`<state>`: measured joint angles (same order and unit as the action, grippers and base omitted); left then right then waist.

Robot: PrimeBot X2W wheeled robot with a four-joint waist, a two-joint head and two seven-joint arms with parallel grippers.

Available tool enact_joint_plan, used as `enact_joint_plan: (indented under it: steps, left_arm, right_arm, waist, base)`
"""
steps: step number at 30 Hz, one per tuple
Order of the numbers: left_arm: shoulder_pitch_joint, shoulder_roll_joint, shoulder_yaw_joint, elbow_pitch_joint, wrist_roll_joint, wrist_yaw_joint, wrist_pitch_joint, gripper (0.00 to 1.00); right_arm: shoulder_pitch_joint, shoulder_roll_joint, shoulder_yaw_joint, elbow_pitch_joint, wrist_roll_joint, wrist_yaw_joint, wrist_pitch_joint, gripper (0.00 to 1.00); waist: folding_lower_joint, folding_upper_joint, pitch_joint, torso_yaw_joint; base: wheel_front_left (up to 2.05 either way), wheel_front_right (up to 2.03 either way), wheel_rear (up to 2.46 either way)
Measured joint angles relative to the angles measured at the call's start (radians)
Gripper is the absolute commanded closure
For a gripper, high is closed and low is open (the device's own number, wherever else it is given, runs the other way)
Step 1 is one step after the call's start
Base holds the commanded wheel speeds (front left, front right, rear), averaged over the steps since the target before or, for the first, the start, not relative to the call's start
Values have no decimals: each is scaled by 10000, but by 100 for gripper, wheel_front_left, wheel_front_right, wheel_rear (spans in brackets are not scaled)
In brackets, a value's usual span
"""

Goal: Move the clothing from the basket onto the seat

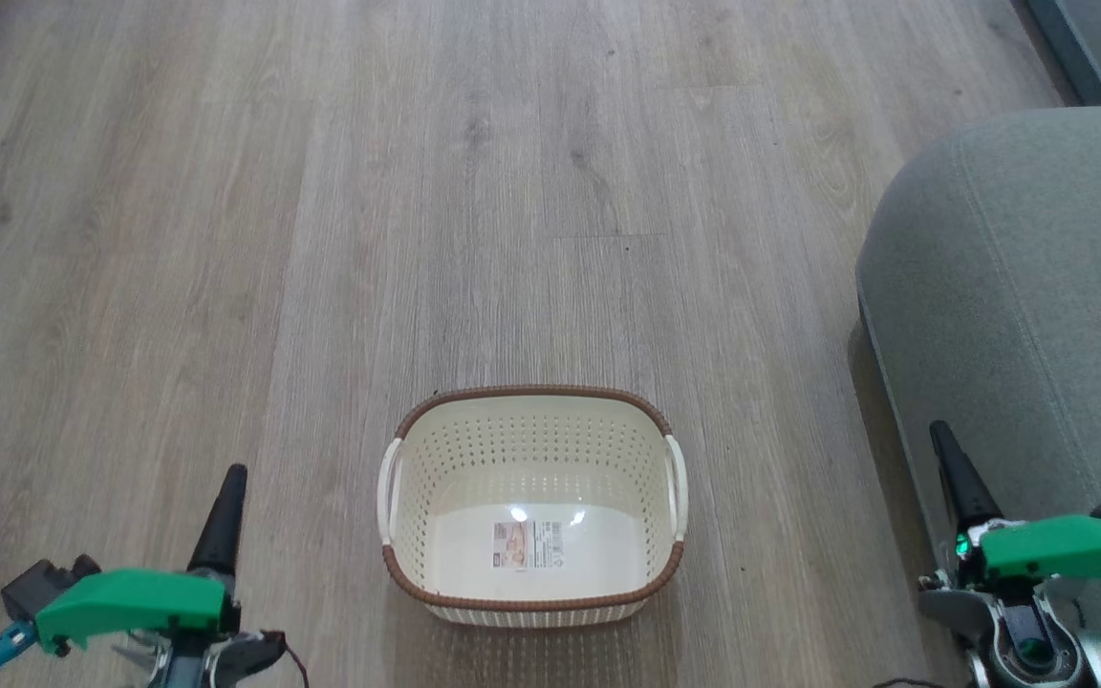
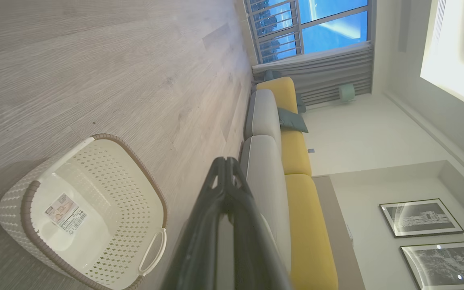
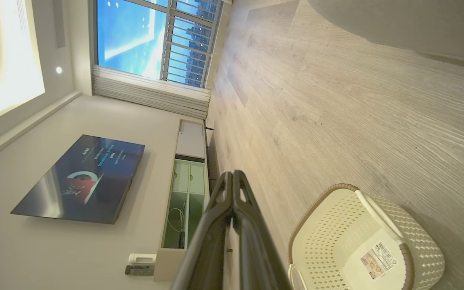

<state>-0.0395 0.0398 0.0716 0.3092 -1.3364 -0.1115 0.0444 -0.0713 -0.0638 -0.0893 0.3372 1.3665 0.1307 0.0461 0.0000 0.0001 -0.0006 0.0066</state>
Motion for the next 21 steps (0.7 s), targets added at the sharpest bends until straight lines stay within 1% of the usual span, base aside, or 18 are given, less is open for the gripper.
enact_joint_plan:
  steps: [7,9,21]
  left_arm:
    - [-3,0,19,-59,-828,-15,213,100]
    - [-8,0,23,-92,-1047,-84,267,100]
    - [-141,0,48,-255,-2364,-88,589,100]
  right_arm:
    - [0,31,-121,-155,734,0,184,100]
    - [1,42,-161,-201,926,0,247,100]
    - [1,117,-370,-470,2092,0,552,100]
  waist:
    - [0,0,12,-21]
    - [0,0,16,-28]
    - [0,0,35,-61]
  base:
    - [0,0,0]
    - [0,0,0]
    - [0,0,0]
